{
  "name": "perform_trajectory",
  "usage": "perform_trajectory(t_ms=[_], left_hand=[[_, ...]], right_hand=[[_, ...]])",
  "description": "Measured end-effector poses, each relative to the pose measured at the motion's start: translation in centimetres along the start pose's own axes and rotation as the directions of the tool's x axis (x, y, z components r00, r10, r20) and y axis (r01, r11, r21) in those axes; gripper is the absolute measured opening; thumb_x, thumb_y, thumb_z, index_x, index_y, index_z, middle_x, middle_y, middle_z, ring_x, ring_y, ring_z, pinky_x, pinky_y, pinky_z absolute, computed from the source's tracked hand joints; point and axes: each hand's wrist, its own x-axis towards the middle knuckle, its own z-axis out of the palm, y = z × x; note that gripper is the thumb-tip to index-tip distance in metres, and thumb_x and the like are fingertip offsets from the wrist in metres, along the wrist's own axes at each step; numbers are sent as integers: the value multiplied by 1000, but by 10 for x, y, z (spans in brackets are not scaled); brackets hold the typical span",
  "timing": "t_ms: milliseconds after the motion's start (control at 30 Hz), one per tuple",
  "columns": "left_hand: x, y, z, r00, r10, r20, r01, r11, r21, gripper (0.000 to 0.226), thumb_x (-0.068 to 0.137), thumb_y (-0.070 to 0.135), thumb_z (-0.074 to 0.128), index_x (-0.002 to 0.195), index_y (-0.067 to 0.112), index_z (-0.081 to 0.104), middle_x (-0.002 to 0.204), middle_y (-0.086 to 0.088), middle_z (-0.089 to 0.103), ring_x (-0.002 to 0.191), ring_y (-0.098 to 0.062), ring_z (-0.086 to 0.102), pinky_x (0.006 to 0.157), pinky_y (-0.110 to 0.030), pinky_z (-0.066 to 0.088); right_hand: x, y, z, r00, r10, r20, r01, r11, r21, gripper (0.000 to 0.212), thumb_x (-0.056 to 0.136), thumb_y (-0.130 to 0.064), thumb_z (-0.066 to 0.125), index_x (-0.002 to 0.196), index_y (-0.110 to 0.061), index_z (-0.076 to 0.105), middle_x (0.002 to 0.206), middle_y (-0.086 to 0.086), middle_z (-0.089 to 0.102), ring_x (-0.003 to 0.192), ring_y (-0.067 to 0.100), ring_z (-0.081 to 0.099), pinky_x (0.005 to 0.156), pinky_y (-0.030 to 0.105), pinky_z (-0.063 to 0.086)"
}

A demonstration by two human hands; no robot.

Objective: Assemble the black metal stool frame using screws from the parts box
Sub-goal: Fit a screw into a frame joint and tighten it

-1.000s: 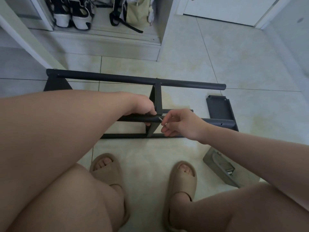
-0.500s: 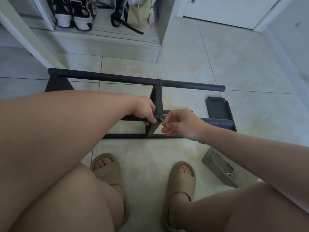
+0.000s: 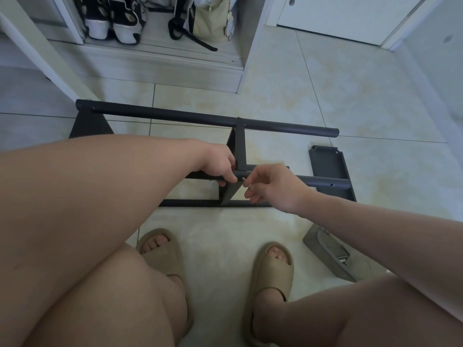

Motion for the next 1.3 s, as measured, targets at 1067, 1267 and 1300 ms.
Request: perform_trajectory(t_ms=[1067, 1267, 1300], left_hand=[[-7, 4, -2, 995, -89, 36, 93, 985, -144, 28, 92, 13, 69, 118, 5, 68, 111, -15, 72, 118, -32, 62, 112, -45, 41], [-6, 4, -2, 994, -95, 59, 103, 982, -158, 29, 92, 12, 68, 120, 7, 68, 110, -16, 73, 109, -29, 65, 110, -42, 42], [-6, 4, -2, 994, -96, 61, 104, 982, -157, 30, 92, 12, 68, 121, 6, 68, 113, -16, 72, 111, -30, 65, 111, -43, 42]], right_hand=[[13, 7, 13, 998, 65, -13, -58, 956, 288, 17, 100, 3, 53, 90, -7, 61, 80, 11, 72, 69, 19, 68, 76, 32, 62], [15, 6, 11, 998, 55, -13, -50, 972, 228, 18, 100, 1, 53, 89, -10, 62, 77, 8, 73, 67, 19, 68, 78, 36, 62], [16, 6, 12, 999, 44, -24, -40, 985, 170, 20, 100, 0, 52, 88, -12, 62, 78, 7, 73, 67, 18, 68, 80, 40, 61]])
